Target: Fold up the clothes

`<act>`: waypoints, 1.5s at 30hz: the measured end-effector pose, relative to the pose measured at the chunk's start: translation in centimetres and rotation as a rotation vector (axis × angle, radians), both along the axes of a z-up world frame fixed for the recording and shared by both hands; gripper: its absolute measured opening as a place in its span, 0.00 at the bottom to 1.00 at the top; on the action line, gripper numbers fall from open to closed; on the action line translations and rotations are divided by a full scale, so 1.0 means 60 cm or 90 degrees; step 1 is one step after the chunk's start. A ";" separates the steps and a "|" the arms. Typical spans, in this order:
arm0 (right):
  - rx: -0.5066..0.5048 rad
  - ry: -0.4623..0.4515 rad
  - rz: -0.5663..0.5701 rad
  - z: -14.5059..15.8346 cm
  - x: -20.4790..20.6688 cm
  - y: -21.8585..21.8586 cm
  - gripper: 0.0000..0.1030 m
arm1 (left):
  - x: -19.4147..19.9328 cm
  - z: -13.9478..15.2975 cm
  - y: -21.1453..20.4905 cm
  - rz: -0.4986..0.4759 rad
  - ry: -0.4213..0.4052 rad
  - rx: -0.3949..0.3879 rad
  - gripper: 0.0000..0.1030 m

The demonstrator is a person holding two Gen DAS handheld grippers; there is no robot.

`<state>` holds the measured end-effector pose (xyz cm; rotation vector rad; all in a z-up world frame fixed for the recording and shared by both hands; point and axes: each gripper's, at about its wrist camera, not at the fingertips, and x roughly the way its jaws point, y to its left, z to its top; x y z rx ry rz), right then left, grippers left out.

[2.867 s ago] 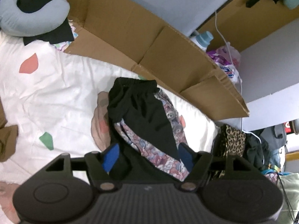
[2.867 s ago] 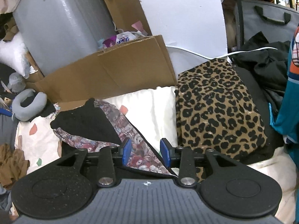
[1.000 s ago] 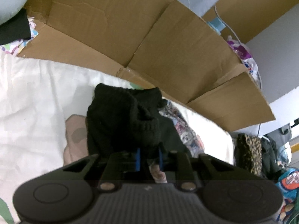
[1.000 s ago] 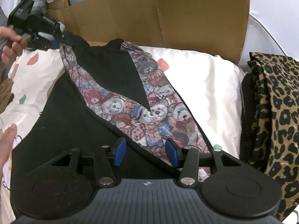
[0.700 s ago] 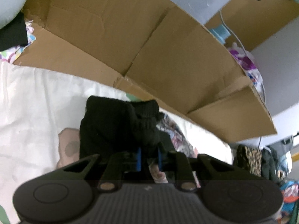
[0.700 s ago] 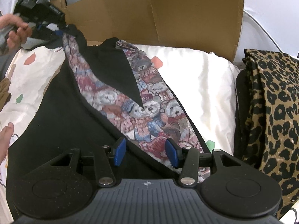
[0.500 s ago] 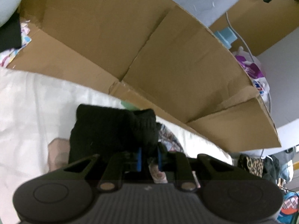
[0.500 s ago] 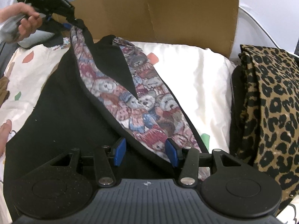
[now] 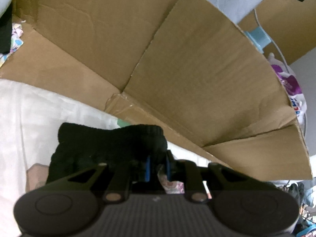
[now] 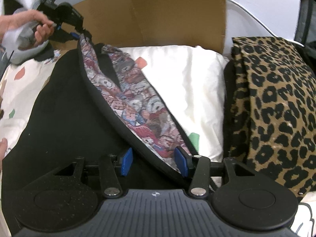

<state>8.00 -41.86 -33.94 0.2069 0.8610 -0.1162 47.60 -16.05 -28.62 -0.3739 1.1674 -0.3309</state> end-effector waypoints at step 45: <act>0.142 0.028 -0.123 -0.002 -0.094 -0.099 0.26 | -0.063 -0.039 -0.149 -0.228 -0.089 0.133 0.39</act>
